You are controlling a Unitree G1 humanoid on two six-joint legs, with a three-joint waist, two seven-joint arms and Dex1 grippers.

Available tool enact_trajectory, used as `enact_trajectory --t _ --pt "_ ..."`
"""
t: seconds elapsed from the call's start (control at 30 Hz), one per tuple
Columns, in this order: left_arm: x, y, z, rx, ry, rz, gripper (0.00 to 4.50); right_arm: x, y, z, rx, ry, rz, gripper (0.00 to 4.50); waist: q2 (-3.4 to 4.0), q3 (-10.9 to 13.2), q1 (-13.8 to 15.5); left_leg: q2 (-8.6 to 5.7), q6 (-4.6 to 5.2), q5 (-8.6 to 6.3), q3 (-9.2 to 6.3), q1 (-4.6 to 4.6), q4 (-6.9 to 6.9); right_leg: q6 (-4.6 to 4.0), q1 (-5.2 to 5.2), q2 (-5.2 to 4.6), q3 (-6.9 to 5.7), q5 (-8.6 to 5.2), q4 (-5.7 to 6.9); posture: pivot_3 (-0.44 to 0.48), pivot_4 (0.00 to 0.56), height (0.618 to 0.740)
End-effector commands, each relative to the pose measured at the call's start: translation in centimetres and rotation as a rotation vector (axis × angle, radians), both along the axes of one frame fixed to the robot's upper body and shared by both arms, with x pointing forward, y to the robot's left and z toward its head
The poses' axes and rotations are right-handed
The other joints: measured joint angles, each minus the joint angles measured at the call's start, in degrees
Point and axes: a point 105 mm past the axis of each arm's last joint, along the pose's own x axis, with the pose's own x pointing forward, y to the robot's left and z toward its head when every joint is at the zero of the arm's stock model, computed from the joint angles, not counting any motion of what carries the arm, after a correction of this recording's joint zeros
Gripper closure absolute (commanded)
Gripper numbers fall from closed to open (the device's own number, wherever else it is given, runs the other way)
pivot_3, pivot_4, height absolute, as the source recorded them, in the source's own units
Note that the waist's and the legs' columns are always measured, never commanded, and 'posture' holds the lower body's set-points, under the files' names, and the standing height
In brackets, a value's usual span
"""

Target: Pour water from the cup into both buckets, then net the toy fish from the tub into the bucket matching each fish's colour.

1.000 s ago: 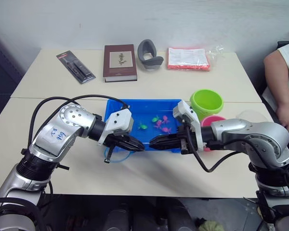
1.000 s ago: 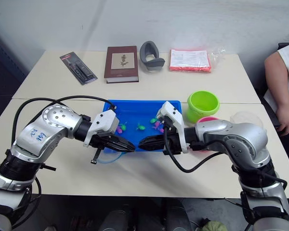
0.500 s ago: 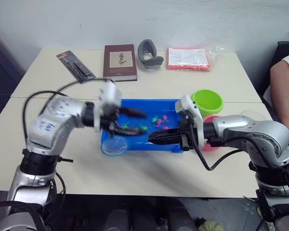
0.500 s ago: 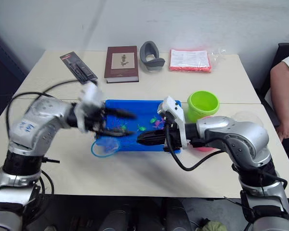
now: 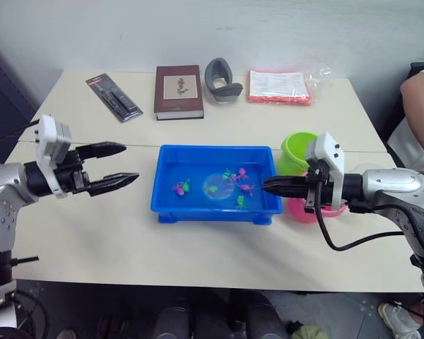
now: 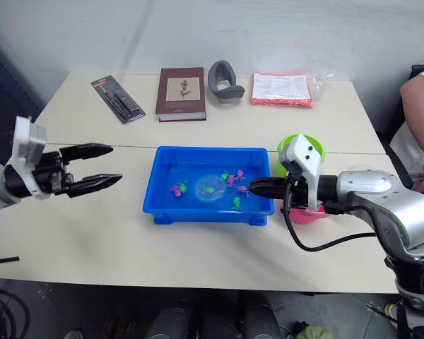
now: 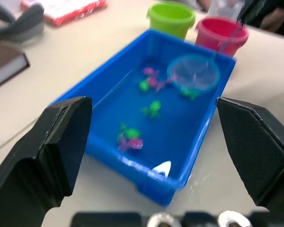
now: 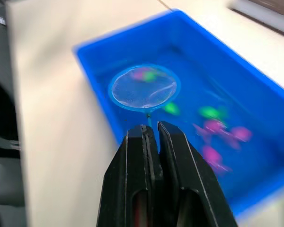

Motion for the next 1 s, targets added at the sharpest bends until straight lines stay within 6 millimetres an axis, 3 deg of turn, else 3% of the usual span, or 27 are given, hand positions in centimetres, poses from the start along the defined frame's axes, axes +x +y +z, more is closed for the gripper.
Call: enact_trajectory --t 0.03,0.27,0.4,0.53,1.0 --pt "-0.5 -0.6 0.5 0.036 -0.074 0.006 0.01 1.0 -0.4 0.6 -0.062 -0.098 -0.035 4.50 0.00 0.0 0.0 0.01 -0.01 0.00 0.00 0.00 0.00 0.00 0.00 0.01 0.00 0.00 0.00 0.000 0.150 0.740" --pt "-1.0 -1.7 -0.2 -0.015 -0.042 0.012 0.01 2.3 -0.1 1.1 -0.202 -0.215 -0.050 4.50 0.02 0.0 -0.1 0.04 -0.04 -0.01 0.02 0.01 -0.03 -0.02 -0.04 0.02 0.02 0.00 0.01 0.000 0.150 0.740" --pt "-0.9 -1.8 -0.5 -0.016 -0.040 0.019 0.01 1.2 1.8 1.2 0.011 0.020 -0.053 4.50 0.01 0.0 -0.1 0.06 -0.04 -0.01 0.02 0.01 -0.02 -0.03 -0.03 0.02 0.01 0.00 0.03 0.000 0.150 0.740" --pt "-0.8 -2.1 -0.7 -0.013 -0.041 0.011 0.01 0.2 1.3 -0.2 0.000 0.241 -0.111 4.50 0.02 0.0 -0.1 0.06 -0.03 -0.01 0.00 0.01 -0.02 -0.04 -0.03 0.00 0.00 -0.01 0.04 0.000 0.150 0.740" --pt "-0.7 -3.1 -1.1 -0.012 -0.042 -0.029 0.01 0.0 0.9 -1.8 -0.041 0.402 -0.216 4.50 0.03 0.0 -0.2 0.04 0.02 -0.05 0.00 0.00 -0.06 -0.06 -0.04 -0.03 0.00 -0.01 0.00 0.000 0.150 0.740"
